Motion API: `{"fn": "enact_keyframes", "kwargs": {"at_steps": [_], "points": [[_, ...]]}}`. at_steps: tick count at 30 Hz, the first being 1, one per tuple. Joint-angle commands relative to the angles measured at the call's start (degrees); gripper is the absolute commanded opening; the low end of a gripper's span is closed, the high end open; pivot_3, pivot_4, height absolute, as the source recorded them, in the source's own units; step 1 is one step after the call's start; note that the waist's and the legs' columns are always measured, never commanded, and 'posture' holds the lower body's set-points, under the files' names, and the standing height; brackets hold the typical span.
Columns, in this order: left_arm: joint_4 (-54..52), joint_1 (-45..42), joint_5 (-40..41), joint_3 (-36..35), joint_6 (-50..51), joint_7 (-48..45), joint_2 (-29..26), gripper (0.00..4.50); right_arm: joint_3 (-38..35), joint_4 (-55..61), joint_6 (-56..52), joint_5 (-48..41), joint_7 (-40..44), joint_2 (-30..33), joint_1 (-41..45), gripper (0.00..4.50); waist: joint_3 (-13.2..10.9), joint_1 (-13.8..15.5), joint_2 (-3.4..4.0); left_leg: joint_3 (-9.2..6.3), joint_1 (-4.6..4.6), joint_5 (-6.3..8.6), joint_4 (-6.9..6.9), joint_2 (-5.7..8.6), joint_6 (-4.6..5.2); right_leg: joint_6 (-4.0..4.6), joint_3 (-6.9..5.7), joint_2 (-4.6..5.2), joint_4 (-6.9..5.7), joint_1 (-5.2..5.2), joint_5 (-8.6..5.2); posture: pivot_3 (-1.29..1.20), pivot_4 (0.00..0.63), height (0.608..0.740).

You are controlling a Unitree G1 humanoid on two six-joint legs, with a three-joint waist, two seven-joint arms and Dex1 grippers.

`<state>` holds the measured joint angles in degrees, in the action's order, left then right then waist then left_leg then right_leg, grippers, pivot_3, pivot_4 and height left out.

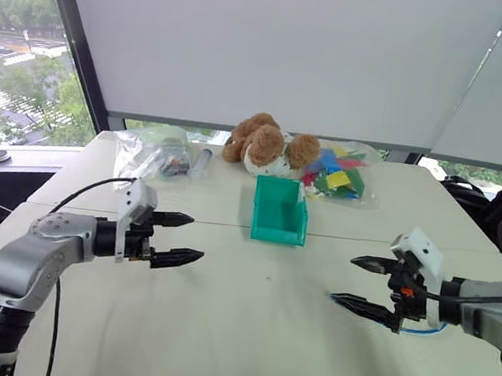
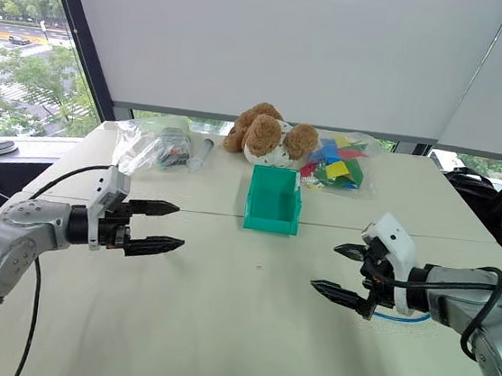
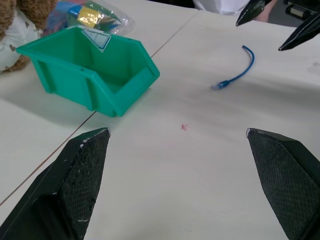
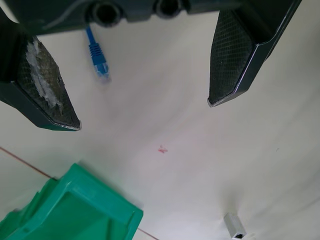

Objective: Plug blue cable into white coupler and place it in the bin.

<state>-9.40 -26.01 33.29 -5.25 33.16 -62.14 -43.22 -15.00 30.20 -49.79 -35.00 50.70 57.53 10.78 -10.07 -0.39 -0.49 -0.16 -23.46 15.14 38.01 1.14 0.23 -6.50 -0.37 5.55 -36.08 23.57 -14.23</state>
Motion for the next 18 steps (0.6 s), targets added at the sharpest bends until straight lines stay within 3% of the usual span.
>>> {"fn": "enact_keyframes", "kwargs": {"at_steps": [1,18], "points": [[-2.48,0.07,1.27,-0.91,0.13,0.63,0.19,4.50,-2.86,2.01,-0.38,-1.11,-0.15,1.21,-0.71,4.44,0.00,0.03,0.00,0.00,0.00,0.00,0.00,0.00,0.00,0.00,0.00,0.00,0.00,0.00,0.00,0.00,0.150,0.740],[-6.09,1.61,4.69,-2.36,3.74,2.53,-1.01,4.50,-1.58,0.25,2.00,1.54,1.05,2.19,-3.01,4.44,0.00,0.09,0.00,0.00,0.00,0.00,0.00,0.00,0.00,0.01,0.00,-0.02,0.01,-0.01,0.00,0.00,0.150,0.740]]}}
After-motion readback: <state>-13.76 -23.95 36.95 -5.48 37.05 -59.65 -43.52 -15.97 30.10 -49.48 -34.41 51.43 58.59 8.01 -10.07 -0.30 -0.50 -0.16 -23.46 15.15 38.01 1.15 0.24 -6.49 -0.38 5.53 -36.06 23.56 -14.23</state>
